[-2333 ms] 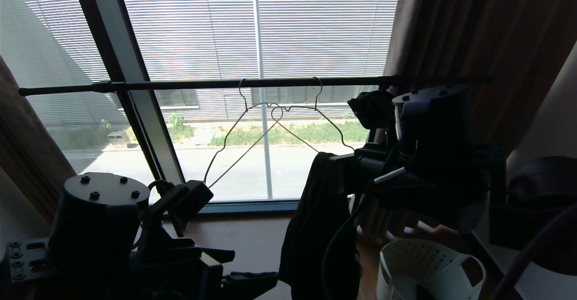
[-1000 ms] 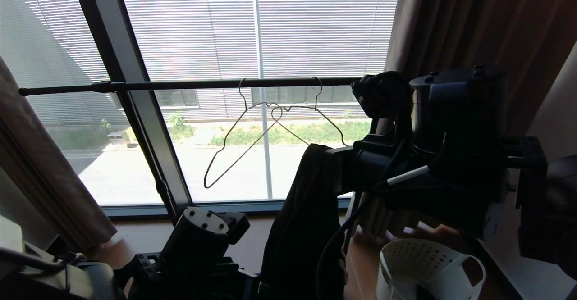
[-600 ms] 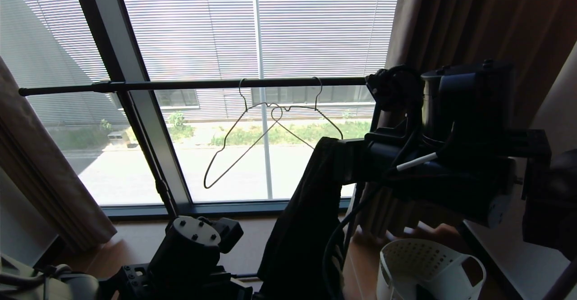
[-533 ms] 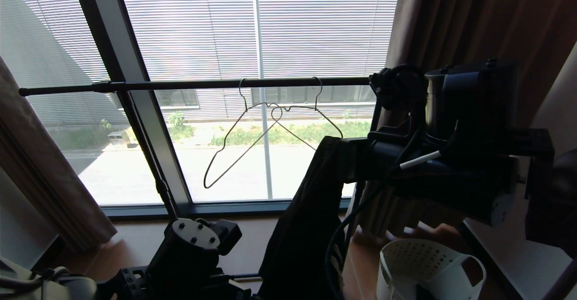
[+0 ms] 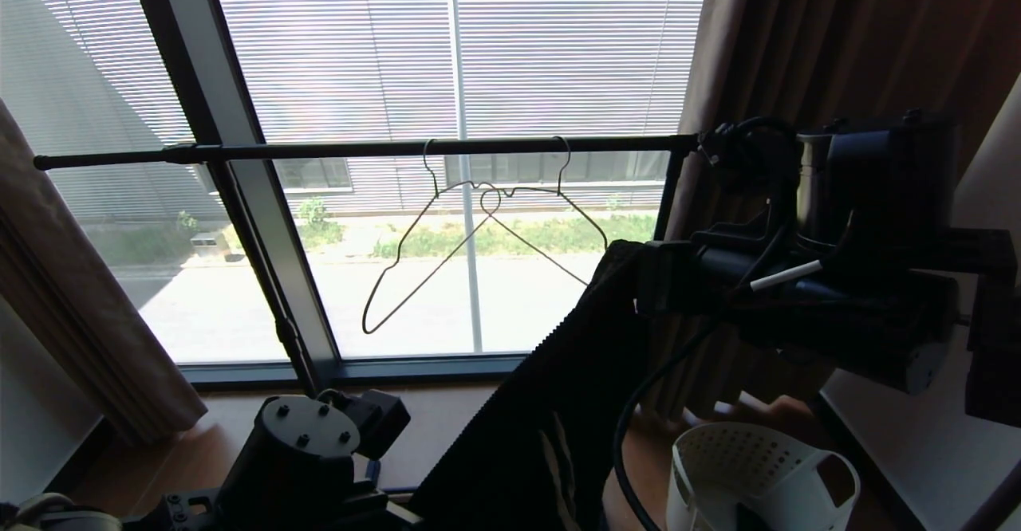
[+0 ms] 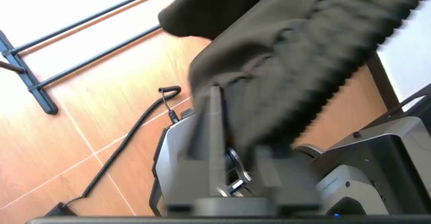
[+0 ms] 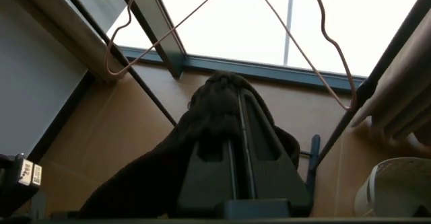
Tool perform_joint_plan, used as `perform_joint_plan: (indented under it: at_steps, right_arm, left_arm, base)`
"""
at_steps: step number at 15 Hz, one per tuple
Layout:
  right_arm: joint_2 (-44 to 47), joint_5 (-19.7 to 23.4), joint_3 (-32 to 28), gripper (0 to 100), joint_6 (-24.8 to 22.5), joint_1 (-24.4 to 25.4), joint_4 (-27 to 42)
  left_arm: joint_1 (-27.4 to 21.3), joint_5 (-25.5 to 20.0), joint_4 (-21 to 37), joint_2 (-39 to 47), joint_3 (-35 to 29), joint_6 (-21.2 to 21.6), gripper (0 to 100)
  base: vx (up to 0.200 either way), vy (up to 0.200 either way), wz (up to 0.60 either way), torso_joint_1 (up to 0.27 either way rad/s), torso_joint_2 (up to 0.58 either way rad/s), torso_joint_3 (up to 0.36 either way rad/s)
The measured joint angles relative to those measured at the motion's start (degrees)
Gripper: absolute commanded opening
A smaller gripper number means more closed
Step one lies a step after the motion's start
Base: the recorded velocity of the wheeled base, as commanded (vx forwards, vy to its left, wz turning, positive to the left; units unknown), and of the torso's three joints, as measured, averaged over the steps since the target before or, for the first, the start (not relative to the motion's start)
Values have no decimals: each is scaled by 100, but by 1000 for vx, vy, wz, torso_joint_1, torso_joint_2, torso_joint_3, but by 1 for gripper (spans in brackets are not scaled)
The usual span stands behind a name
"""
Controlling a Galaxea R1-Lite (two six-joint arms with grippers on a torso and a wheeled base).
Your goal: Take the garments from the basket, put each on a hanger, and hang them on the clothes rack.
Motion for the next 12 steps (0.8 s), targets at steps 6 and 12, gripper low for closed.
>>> perform_joint_plan:
  at_steps: [6, 12]
  right_arm:
    - [-234, 6, 455, 0, 11, -374, -213]
    - [-534, 4, 1587, 0, -2, -463, -945]
  left_arm:
    - [182, 94, 24, -612, 229, 0, 0]
    - [518, 52, 273, -1246, 157, 180, 0]
  base:
    - [0, 0, 0, 0, 0, 0]
    - [0, 0, 0, 0, 0, 0]
